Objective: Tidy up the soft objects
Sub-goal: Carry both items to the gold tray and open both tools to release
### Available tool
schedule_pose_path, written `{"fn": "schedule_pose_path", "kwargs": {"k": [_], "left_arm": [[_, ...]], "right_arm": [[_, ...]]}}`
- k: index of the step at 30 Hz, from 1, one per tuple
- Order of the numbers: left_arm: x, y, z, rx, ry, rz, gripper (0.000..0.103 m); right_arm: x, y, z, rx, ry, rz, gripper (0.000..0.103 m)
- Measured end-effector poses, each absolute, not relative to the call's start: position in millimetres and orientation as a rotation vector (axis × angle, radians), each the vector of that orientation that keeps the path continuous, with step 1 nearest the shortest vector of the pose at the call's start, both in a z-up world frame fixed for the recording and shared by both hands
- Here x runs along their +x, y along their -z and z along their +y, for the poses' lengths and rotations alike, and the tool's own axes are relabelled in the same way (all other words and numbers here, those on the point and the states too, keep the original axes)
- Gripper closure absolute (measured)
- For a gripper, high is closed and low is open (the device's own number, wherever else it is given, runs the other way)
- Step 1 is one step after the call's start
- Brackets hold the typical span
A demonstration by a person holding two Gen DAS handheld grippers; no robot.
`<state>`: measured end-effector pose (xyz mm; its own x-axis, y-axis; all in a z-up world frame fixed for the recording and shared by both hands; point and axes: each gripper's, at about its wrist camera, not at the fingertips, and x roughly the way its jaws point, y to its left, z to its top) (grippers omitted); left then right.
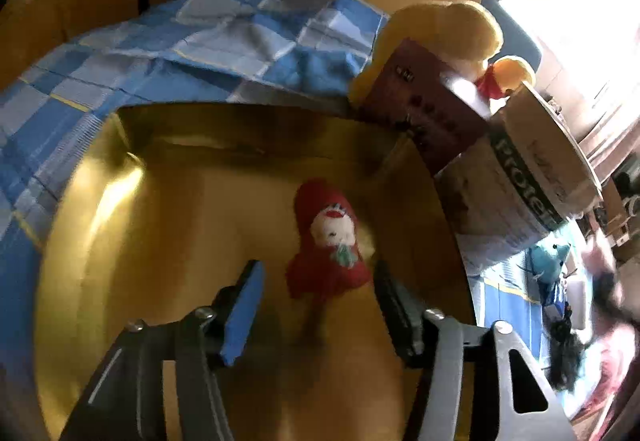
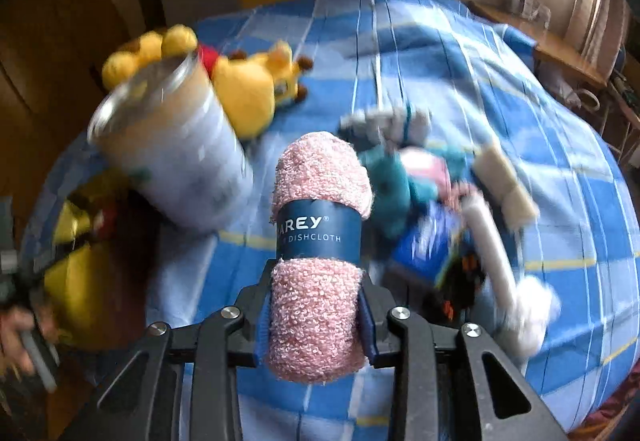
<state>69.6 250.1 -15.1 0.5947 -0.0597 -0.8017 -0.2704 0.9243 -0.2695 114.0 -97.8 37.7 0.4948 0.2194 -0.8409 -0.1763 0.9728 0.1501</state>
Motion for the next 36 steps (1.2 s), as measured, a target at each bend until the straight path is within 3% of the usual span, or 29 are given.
{"fn": "schedule_pose_path", "kwargs": {"k": [2,9,17,27,36], "left_arm": [[55.4,9.0,250.4,-0.369,-0.129,0.904,0.037],[16.0,1.4,259.3,-0.367,-0.141,0.877,0.036],[-5.4,2.2,270.3,-0.337,-0.178,0.866,0.036],[-13.5,4.4,274.4,-0.366,-0.196,0.871,0.036],[-28.6,-4.5,276.2,-0.337,-0.255,0.826,0.033]], "right_arm": [[137.6,-47.1,-96.9,0.043,-0.220,1.008,0.069],[246.3,-75.9,-81.1,0.013,-0.099,1.003,0.069],[305.8,-123.8,15.7,-0.052,-0.154,0.908,0.069],[228.3,-151.3,157.1,-0.202,-0.687,0.765,0.069],[133.8,-65.0,181.7,-0.295,-0.665,0.947,0.069]]}}
